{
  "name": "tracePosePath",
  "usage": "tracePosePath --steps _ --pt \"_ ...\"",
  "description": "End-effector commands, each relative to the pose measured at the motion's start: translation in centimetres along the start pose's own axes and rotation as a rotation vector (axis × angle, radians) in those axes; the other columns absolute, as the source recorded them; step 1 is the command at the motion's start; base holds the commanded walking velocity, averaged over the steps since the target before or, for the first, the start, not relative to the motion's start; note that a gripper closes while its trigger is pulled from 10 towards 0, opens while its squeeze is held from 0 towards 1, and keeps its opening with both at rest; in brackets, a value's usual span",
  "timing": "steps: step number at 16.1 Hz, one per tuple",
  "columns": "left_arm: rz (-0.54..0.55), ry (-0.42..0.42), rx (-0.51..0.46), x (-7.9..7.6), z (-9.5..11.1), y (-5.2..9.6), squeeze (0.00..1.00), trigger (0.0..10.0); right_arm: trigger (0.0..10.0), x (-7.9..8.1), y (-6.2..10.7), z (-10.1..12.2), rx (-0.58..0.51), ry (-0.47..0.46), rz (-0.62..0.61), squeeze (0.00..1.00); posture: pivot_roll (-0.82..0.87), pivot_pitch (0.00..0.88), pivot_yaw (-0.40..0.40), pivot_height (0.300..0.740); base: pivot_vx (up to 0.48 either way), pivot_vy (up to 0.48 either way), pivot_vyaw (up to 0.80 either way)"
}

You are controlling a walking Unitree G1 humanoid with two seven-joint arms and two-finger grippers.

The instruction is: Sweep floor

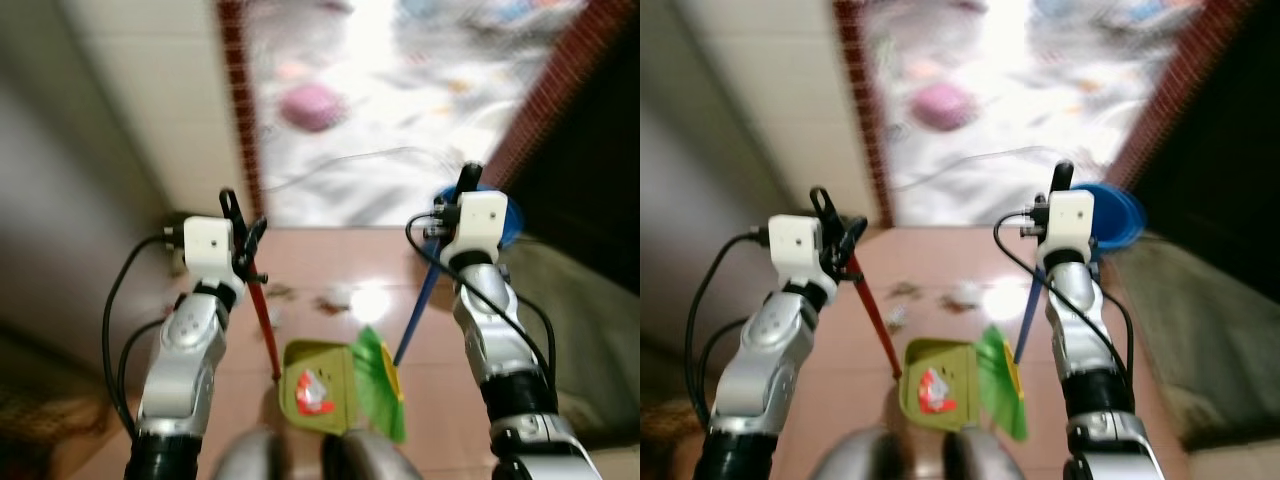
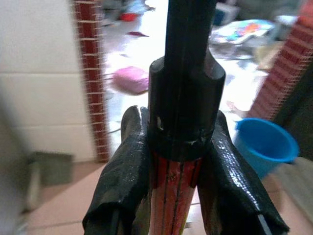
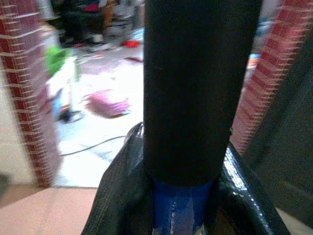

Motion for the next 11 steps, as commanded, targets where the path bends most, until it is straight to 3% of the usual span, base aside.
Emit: tracePosePath --steps 1,8,11 --pt "-0.015 0.02 -0.05 -0.3 1.3 -0.1 0.0 10.0 10.0 -0.4 0.0 0.1 -0.006 0.024 -0.011 0.0 -0.04 0.07 -0.007 0.74 0.0 -0.24 -0.8" --pt "0.01 0.015 -0.057 0.0 1.4 -0.1 0.0 10.0 10.0 -0.6 0.0 -0.1 -0.002 0.028 -0.011 0.0 -0.03 0.08 -0.013 0.74 0.0 -0.035 -0.69" --pt "0.056 0.012 -0.071 0.7 1.7 -0.3 0.0 10.0 10.0 -0.7 0.0 -0.1 -0.002 0.03 -0.012 0.0 -0.04 0.081 -0.011 0.74 0.0 0.0 0.0"
Point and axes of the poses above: a point about 5 cm out from each wrist's last joint towards the gripper, its own y axis pointing back from the gripper into the wrist, its own z axis along the axis of the wrist's last joint, x = y × z, the point moved 4 cm from there along -y, pointing out of the wrist towards the gripper, and after that the axes turned 2 degrees about y, right-handed, at the moved point
